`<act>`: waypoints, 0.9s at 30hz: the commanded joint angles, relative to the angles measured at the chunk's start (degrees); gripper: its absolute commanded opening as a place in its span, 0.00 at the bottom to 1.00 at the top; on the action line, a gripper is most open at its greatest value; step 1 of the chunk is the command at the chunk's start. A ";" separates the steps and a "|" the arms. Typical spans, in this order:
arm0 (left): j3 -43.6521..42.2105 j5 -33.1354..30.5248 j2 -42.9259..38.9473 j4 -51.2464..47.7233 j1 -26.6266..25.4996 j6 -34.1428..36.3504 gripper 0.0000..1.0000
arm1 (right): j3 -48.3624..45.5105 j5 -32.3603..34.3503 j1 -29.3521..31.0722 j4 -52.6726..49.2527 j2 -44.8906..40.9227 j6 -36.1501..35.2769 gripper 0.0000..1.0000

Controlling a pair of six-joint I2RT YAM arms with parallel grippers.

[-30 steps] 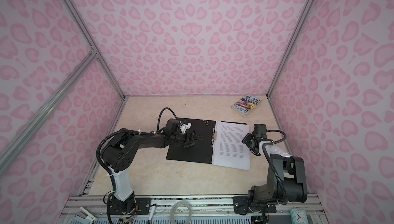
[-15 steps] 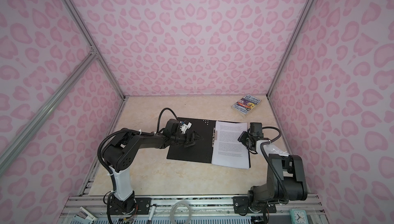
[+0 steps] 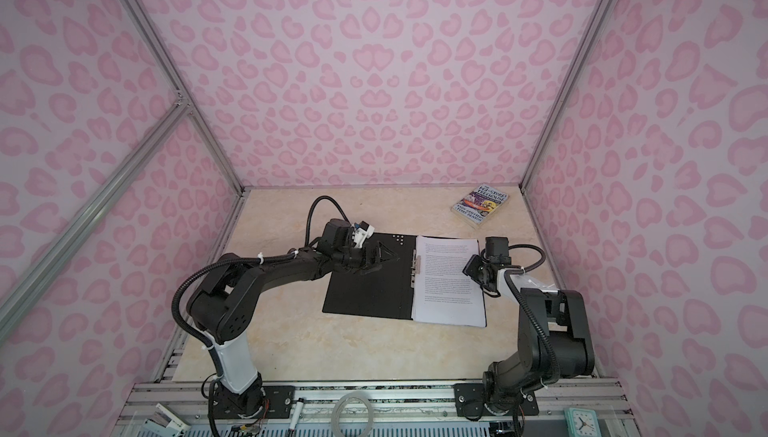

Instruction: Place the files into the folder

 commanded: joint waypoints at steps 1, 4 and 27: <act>5.26 3.30 4.42 -0.19 -0.02 1.29 0.99 | -0.31 -2.25 0.23 -0.89 0.31 0.02 0.60; 10.75 4.72 8.84 -0.92 -0.02 2.00 0.99 | -0.09 -3.01 0.23 -0.85 0.35 0.13 0.60; 27.59 10.29 25.92 2.16 -0.64 -3.77 0.99 | -1.75 -6.94 0.06 0.16 -0.56 3.29 0.60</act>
